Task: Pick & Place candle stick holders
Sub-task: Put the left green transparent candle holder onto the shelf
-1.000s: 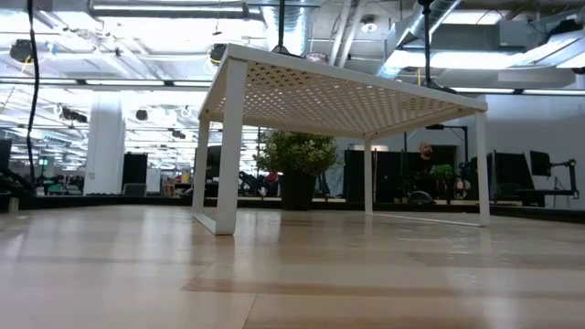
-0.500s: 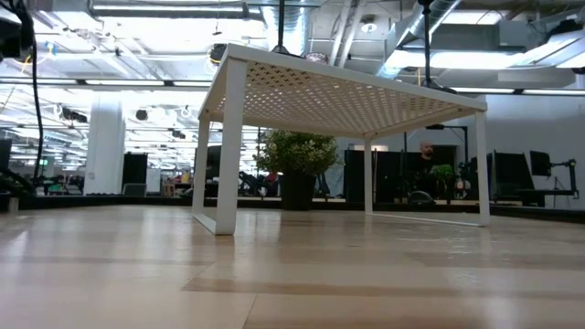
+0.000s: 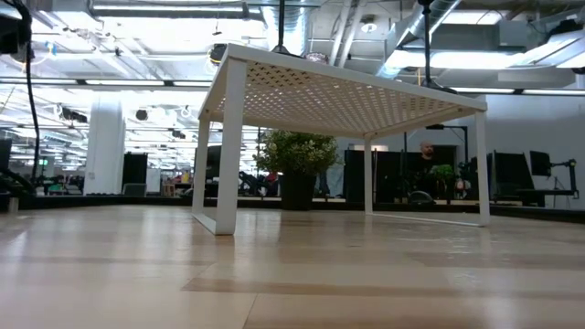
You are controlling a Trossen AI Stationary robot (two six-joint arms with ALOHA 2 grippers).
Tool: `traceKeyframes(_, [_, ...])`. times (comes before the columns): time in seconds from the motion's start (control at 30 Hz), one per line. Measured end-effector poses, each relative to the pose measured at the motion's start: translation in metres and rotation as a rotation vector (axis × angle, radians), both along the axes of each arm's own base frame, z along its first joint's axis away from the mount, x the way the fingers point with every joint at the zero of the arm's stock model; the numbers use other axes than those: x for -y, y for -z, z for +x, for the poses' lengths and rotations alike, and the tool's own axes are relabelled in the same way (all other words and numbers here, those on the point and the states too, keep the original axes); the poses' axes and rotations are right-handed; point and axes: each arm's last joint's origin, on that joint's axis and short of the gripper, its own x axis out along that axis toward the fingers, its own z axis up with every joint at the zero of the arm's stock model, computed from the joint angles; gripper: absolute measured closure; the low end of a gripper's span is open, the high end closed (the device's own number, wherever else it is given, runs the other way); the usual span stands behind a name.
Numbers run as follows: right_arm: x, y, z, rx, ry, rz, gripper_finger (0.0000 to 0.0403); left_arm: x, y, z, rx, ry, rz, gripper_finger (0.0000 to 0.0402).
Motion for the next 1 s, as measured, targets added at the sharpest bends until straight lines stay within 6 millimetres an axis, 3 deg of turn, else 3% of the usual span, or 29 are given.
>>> traceKeyframes(0.27, [0.000,0.001,0.000,-0.005,0.001,0.000,0.0138,0.001,-0.042,-0.002,0.100,-0.007,0.061,0.0273])
traceKeyframes(0.43, [0.000,0.001,0.000,-0.005,0.001,0.000,0.0138,-0.001,-0.048,-0.003,0.061,-0.115,0.196,0.0272])
traceKeyframes(0.77, [0.000,0.001,0.000,-0.005,0.001,0.000,0.0138,0.007,-0.017,0.016,-0.644,-0.584,0.567,0.0274])
traceKeyframes(1.0, [0.000,0.000,0.000,-0.004,0.001,0.000,0.0138,0.022,0.018,0.052,-0.782,-0.738,0.692,0.0274])
